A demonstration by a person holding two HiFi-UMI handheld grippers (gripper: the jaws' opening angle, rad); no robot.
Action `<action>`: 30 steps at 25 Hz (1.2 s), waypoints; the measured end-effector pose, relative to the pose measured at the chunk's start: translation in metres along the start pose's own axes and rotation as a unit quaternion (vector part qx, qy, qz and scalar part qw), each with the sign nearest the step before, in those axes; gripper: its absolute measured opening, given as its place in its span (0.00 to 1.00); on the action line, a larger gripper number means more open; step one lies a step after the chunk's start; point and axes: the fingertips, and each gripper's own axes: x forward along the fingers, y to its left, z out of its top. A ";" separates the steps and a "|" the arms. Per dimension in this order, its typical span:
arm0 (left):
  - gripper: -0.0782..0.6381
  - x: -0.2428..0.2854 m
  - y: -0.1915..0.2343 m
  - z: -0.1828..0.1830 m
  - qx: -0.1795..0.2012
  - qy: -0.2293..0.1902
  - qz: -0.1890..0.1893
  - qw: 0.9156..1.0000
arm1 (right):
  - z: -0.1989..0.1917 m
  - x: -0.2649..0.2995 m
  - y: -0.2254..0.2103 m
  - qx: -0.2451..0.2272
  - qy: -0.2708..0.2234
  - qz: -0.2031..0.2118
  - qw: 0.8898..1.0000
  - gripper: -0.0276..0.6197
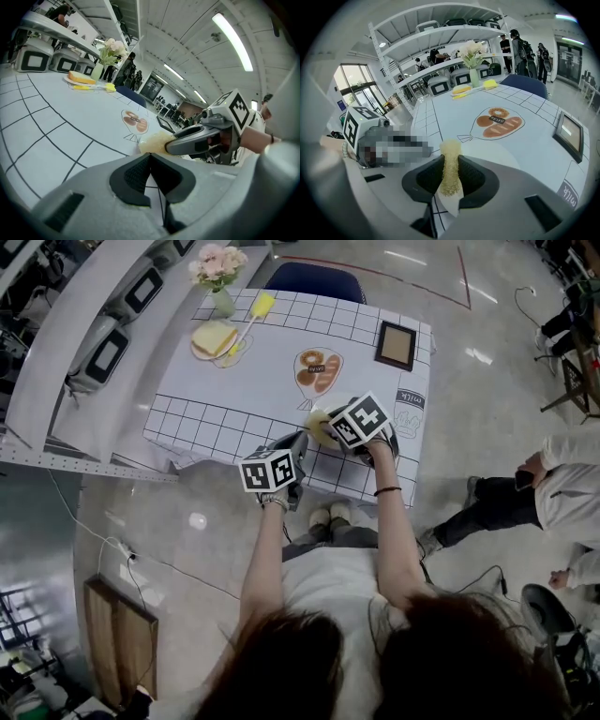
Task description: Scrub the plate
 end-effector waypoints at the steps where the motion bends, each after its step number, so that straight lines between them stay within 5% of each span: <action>1: 0.12 0.000 0.001 0.001 0.000 0.000 0.001 1.000 | 0.001 0.001 -0.002 0.001 -0.002 -0.001 1.000 0.17; 30: 0.12 0.026 0.001 0.023 0.011 0.010 -0.022 1.000 | 0.016 -0.007 -0.056 0.046 -0.041 -0.054 0.997 0.17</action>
